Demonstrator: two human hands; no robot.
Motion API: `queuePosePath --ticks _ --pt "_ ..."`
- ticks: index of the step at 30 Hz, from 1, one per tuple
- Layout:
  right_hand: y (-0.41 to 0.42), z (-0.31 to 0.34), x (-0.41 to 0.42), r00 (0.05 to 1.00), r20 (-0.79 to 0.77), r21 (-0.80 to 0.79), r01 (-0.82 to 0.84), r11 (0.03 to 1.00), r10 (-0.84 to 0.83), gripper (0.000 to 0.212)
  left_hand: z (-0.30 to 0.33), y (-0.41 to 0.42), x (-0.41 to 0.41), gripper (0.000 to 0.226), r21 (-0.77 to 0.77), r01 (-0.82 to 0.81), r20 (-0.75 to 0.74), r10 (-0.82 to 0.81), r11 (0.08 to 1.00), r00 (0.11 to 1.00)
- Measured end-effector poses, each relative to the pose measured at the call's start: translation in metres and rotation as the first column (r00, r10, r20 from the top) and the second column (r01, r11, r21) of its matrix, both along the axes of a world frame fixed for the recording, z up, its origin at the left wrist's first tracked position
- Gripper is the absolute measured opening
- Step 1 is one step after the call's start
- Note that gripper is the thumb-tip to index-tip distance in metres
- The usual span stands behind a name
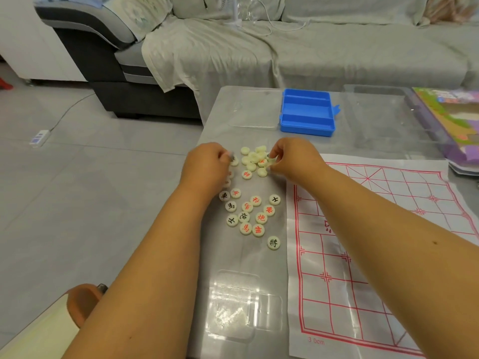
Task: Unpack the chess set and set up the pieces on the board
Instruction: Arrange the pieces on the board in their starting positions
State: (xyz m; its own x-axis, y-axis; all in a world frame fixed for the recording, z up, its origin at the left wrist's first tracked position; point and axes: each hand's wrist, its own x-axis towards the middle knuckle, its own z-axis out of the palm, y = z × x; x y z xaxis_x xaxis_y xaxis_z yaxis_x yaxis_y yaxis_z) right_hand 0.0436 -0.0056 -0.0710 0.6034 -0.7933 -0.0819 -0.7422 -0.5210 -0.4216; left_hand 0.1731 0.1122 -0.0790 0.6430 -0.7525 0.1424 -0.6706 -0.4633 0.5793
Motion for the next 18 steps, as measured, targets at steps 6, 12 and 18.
queuePosePath --ticks 6,12,18 --pt "0.010 0.001 -0.002 0.995 -0.056 0.057 -0.080 0.995 0.083 0.033 -0.015 0.013 0.017 0.019 0.039 -0.108 -0.071 0.110 0.993 0.991" --pt "0.014 0.003 -0.008 0.986 -0.089 0.078 -0.137 0.987 0.144 0.019 -0.017 0.012 0.014 0.012 0.059 -0.080 -0.038 0.082 0.995 0.996" --pt "0.014 0.003 -0.017 0.993 0.024 0.185 -0.114 0.976 0.111 0.012 -0.014 -0.003 -0.016 0.017 0.007 0.152 0.078 -0.152 0.988 0.985"
